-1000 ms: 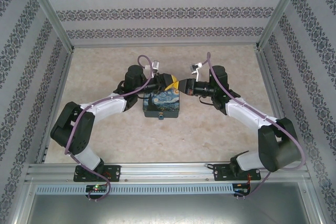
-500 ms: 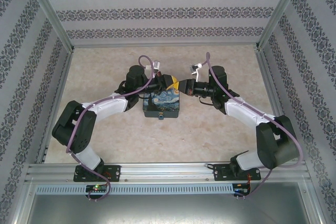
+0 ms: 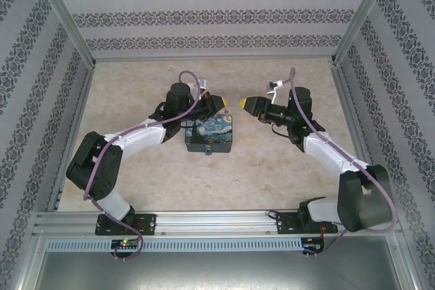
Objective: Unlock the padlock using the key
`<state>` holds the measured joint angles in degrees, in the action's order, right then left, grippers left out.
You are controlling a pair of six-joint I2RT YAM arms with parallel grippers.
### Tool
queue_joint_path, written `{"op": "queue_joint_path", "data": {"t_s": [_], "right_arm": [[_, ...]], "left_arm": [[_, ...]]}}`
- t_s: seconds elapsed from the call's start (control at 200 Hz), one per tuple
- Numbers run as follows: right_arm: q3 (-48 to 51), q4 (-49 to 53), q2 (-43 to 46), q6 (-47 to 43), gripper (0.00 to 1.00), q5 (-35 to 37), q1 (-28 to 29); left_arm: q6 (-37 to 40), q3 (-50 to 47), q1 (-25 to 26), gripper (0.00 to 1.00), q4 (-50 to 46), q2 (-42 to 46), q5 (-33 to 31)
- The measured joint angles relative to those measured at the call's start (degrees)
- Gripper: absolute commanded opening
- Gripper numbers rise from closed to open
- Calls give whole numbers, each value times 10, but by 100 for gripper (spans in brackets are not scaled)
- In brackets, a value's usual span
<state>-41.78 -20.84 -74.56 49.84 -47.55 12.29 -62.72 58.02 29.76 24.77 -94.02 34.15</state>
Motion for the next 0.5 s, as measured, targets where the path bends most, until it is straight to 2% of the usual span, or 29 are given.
{"op": "queue_joint_path", "data": {"t_s": [0.225, 0.5], "right_arm": [[26, -34, 17, 59, 61, 68, 8], [33, -123, -11, 129, 61, 163, 93]], "left_arm": [[62, 23, 0, 0, -57, 25, -48], [92, 17, 2, 0, -49, 53, -104]]}}
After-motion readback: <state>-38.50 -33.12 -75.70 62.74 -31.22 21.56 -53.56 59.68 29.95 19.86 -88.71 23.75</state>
